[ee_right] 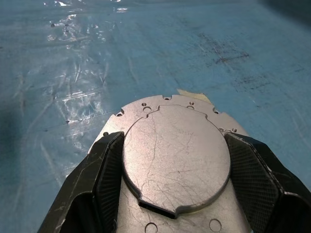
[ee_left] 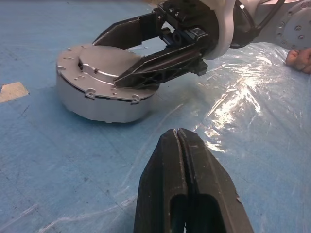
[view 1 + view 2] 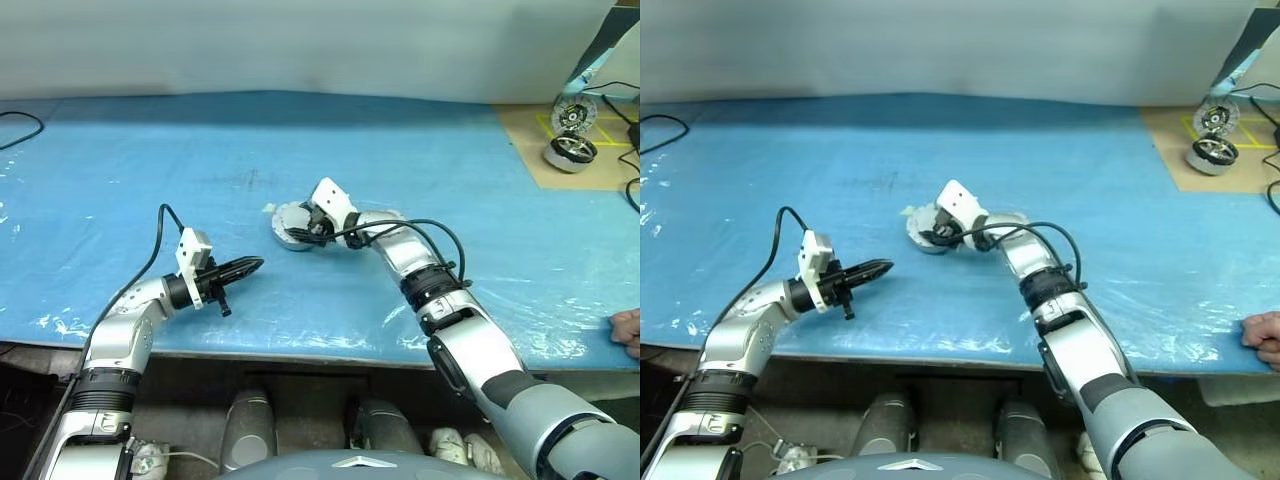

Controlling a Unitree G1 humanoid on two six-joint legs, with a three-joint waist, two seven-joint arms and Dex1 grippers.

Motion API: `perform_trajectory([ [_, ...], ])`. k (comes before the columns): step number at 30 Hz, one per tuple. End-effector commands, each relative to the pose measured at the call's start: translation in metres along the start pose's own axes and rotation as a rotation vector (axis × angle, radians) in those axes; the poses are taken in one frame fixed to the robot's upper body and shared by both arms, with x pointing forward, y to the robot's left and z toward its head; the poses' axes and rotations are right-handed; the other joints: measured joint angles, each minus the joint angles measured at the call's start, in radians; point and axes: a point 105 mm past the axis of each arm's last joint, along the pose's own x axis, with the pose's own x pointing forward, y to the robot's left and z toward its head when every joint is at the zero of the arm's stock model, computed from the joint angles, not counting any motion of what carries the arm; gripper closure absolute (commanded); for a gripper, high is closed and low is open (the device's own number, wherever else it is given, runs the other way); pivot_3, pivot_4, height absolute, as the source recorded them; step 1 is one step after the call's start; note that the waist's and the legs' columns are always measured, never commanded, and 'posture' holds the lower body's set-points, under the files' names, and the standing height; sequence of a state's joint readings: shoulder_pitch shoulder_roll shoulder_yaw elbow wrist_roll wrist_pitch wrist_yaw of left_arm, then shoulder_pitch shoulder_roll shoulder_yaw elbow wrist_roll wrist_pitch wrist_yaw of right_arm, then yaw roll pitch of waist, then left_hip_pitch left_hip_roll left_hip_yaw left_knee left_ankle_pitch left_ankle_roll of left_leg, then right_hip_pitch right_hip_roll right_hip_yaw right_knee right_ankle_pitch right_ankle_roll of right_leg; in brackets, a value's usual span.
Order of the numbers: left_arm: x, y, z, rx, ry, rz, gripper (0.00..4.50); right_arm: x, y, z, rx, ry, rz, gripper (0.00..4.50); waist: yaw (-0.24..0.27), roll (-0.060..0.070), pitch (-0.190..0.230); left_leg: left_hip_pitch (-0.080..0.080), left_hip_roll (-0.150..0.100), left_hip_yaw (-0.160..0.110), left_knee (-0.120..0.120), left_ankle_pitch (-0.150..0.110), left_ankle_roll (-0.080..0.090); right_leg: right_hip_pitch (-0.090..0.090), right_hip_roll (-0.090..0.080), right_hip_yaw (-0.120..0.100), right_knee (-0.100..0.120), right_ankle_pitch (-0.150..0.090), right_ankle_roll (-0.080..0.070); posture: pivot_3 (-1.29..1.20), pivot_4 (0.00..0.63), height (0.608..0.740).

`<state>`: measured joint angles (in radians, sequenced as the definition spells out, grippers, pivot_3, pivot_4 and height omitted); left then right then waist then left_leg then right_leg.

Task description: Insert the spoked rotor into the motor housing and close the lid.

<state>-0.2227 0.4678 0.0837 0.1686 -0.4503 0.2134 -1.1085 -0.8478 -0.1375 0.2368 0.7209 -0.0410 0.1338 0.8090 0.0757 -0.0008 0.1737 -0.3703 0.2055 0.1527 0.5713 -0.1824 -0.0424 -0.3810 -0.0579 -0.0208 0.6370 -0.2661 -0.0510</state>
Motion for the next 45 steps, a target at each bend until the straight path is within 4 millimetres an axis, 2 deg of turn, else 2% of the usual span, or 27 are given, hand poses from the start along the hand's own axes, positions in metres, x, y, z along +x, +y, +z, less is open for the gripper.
perform_trajectory([
  [1, 0.000, 0.001, 0.012, 0.031, -0.033, -0.009, 4.46, -0.012, 0.009, -0.053, 0.130, 0.174, 0.024, 1.56, 0.000, 0.000, 0.000, 0.000, 0.000, 0.000, 0.000, 0.000, 0.000, 0.000, 0.000, 0.000, 0.000, 0.000, 0.000, 0.00, 0.150, 0.740],
  [10, 0.001, 0.001, 0.019, 0.031, -0.049, -0.011, 4.46, -0.028, 0.034, -0.072, 0.072, 0.248, 0.079, 1.56, 0.001, 0.001, -0.006, 0.001, 0.000, 0.000, -0.008, 0.000, 0.000, 0.002, 0.001, 0.000, -0.010, 0.000, 0.000, 0.00, 0.150, 0.740],
  [16, 0.005, 0.003, 0.023, 0.028, -0.066, -0.016, 4.46, -0.029, 0.027, -0.074, 0.101, 0.249, -0.032, 1.56, 0.000, 0.001, -0.009, 0.003, 0.000, 0.000, -0.013, 0.000, 0.000, 0.005, 0.001, -0.001, -0.016, 0.000, 0.001, 0.00, 0.150, 0.740],
  [21, 0.013, 0.004, 0.024, 0.033, -0.073, -0.023, 4.46, -0.032, 0.027, -0.096, 0.111, 0.373, -0.059, 1.56, -0.001, 0.003, -0.010, 0.010, 0.000, 0.000, -0.013, 0.000, 0.000, 0.011, 0.001, 0.000, -0.017, -0.001, 0.001, 0.00, 0.150, 0.740],
  [27, 0.025, 0.016, 0.029, 0.036, -0.081, 0.017, 4.46, -0.035, 0.040, -0.115, 0.249, 0.470, -0.026, 1.56, 0.005, 0.002, -0.017, 0.023, -0.003, 0.000, -0.025, -0.002, 0.004, 0.018, -0.003, 0.003, -0.020, -0.005, 0.008, 0.00, 0.150, 0.740],
  [29, 0.027, 0.016, 0.031, 0.038, -0.089, 0.008, 4.46, -0.033, 0.043, -0.109, 0.292, 0.439, -0.017, 1.56, 0.005, 0.003, -0.027, 0.023, -0.003, 0.000, -0.027, -0.002, 0.003, 0.018, -0.003, 0.003, -0.020, -0.004, 0.006, 0.00, 0.150, 0.740],
  [31, 0.028, 0.016, 0.033, 0.040, -0.099, 0.004, 4.46, -0.031, 0.036, -0.103, 0.305, 0.401, -0.061, 1.56, 0.004, 0.004, -0.031, 0.024, -0.003, 0.000, -0.027, -0.001, 0.001, 0.019, -0.003, 0.003, -0.022, -0.004, 0.005, 0.00, 0.150, 0.740],
  [35, 0.029, 0.015, 0.033, 0.041, -0.100, -0.002, 4.46, -0.028, 0.018, -0.077, 0.299, 0.228, -0.142, 1.56, -0.002, 0.003, -0.032, 0.021, -0.002, 0.000, -0.028, 0.000, 0.000, 0.018, -0.001, 0.003, -0.028, -0.003, 0.005, 0.00, 0.150, 0.740],
  [40, 0.030, 0.014, 0.034, 0.043, -0.101, -0.008, 4.46, -0.031, 0.017, -0.048, 0.295, 0.058, -0.123, 1.56, -0.001, 0.003, -0.032, 0.015, -0.002, 0.001, -0.028, 0.000, 0.000, 0.014, -0.001, 0.003, -0.030, -0.003, 0.005, 0.00, 0.150, 0.740],
  [45, 0.033, 0.012, 0.035, 0.050, -0.102, -0.010, 4.46, -0.031, 0.021, -0.059, 0.170, 0.134, -0.112, 1.56, -0.002, 0.003, -0.032, 0.007, -0.002, 0.000, -0.028, 0.000, 0.000, 0.008, -0.001, 0.001, -0.030, -0.001, 0.010, 0.00, 0.150, 0.740],
])
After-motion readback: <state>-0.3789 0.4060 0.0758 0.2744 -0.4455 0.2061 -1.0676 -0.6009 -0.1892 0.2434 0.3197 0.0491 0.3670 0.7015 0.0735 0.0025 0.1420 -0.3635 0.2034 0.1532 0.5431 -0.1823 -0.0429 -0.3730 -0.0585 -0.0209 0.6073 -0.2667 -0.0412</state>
